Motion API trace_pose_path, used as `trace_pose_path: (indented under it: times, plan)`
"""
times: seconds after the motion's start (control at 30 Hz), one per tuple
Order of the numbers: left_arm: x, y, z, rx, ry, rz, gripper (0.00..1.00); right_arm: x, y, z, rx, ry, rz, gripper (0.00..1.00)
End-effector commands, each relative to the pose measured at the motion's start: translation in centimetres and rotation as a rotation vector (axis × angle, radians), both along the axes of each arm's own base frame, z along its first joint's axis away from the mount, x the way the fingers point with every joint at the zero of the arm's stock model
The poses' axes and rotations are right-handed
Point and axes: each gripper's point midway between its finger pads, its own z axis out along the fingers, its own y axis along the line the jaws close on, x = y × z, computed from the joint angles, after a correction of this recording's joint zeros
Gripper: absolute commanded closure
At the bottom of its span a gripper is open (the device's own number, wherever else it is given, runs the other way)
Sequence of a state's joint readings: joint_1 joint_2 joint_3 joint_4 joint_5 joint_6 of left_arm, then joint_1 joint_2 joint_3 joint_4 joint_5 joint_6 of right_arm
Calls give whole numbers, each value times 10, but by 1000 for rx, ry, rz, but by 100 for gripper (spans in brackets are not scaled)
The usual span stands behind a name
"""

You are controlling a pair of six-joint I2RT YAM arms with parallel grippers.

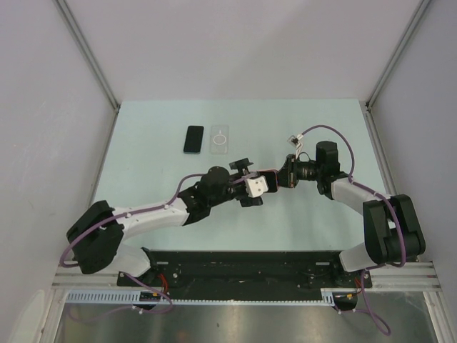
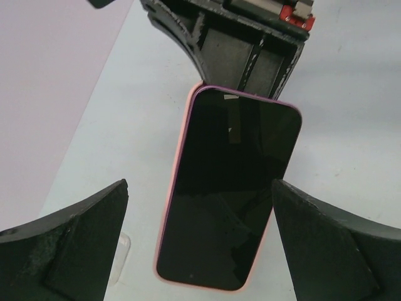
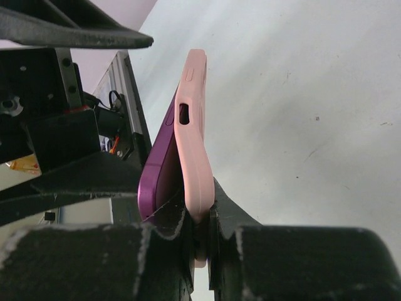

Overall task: Take the phone out of the phone case
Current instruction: Remove the phone case from the phone.

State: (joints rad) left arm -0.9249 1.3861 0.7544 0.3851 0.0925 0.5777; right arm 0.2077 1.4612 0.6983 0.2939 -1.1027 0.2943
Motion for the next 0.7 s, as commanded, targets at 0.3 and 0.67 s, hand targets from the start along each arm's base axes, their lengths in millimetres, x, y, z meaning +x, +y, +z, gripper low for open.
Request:
trace_pose_path:
  times: [0.3,0.67]
  plan:
    - [-7,-29,9,-13,14,-36,0,12,4,20,4,-90,11,100]
    - [-14,-41,4,4,91,-84,0,11,5,18,0,-89,14,100]
